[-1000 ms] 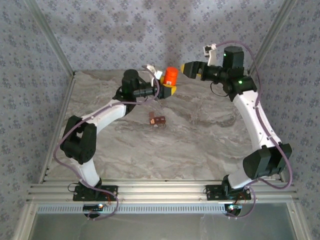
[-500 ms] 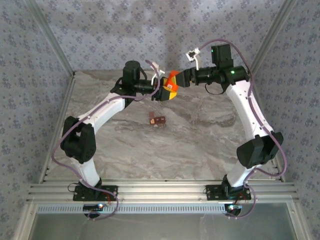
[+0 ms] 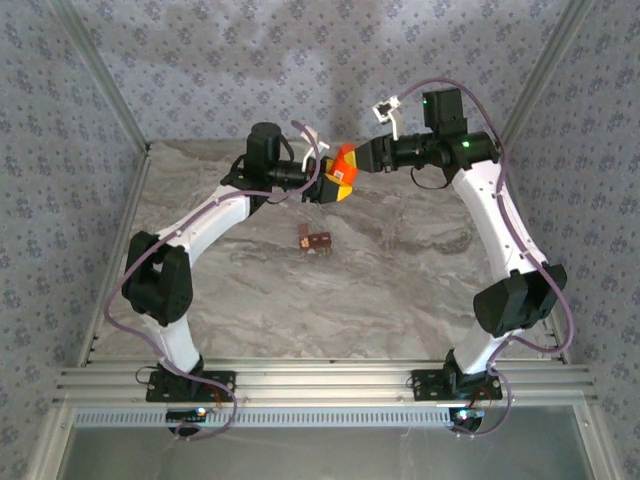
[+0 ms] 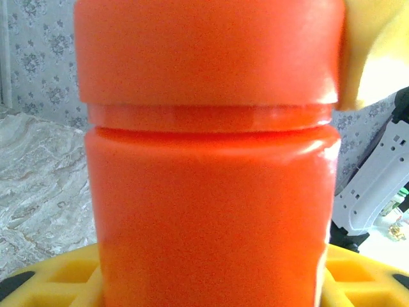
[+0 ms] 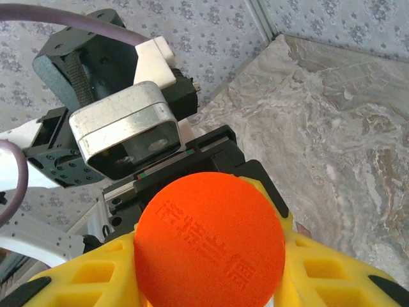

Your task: Sort the pills into containers

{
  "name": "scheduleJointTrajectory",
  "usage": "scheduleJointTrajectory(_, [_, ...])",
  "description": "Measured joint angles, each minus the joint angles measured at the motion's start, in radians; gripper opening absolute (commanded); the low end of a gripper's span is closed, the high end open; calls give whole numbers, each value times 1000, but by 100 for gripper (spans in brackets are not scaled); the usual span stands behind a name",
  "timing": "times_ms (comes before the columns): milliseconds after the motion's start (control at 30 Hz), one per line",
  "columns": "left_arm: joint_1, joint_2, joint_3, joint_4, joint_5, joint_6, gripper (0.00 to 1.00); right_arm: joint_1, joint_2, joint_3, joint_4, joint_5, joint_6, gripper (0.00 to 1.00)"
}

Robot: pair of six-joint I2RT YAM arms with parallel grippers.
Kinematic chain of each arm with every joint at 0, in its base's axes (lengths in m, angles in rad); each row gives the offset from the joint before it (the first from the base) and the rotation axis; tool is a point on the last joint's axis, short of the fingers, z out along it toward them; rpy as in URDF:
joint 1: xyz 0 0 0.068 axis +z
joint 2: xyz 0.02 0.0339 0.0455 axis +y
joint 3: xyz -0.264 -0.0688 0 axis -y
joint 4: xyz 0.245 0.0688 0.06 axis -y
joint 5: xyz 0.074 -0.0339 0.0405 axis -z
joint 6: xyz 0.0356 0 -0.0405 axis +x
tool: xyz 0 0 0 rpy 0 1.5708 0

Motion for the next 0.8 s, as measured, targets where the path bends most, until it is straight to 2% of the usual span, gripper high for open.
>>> scheduleJointTrajectory(167, [-1, 0, -5, -23, -71, 30, 0, 27, 0, -6, 21, 107, 74, 32])
scheduleJointTrajectory(467, [-38, -9, -103, -44, -396, 113, 0, 85, -11, -176, 197, 358, 355, 32])
scheduleJointTrajectory(667, [-75, -17, -156, 24, -578, 119, 0, 124, -11, -203, 230, 502, 456, 31])
scheduleJointTrajectory(800, [-81, -18, -181, 90, -633, 111, 0, 140, -11, -203, 254, 558, 471, 32])
